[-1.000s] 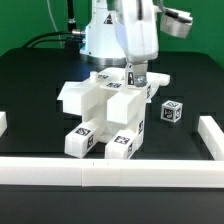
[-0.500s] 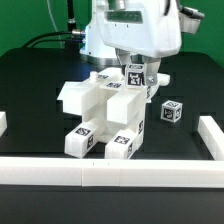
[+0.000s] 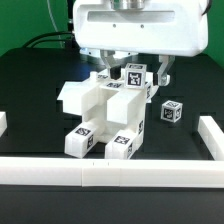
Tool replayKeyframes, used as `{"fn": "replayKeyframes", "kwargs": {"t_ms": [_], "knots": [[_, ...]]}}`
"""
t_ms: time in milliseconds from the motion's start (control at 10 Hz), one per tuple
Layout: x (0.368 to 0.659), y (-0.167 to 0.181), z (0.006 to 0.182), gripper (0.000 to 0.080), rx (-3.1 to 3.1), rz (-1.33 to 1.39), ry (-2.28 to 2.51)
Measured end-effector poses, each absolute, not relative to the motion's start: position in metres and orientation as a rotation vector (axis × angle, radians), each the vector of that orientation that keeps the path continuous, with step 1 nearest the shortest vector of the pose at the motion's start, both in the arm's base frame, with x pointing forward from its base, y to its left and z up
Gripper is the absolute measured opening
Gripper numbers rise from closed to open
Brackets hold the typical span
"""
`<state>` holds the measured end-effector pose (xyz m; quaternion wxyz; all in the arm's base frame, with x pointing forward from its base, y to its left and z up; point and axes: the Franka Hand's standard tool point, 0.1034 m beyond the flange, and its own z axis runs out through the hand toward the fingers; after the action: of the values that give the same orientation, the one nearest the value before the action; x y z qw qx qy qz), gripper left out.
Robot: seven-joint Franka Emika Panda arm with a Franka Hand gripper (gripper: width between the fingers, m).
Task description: Assemble chair
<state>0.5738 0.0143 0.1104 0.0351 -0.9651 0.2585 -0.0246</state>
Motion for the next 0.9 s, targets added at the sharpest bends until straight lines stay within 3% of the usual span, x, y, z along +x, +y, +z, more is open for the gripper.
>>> {"fn": "replayKeyframes", "kwargs": {"t_ms": [500, 700, 900], "knots": [[0.5707, 0.0119, 0.1057, 0.0636, -3.056, -0.111, 0.434], [0.5713, 0.0119, 0.1061, 0.028, -3.055, -0.113, 0.435], [0.5713, 0.0119, 0.106, 0.0281, -3.055, -0.113, 0.438]]}}
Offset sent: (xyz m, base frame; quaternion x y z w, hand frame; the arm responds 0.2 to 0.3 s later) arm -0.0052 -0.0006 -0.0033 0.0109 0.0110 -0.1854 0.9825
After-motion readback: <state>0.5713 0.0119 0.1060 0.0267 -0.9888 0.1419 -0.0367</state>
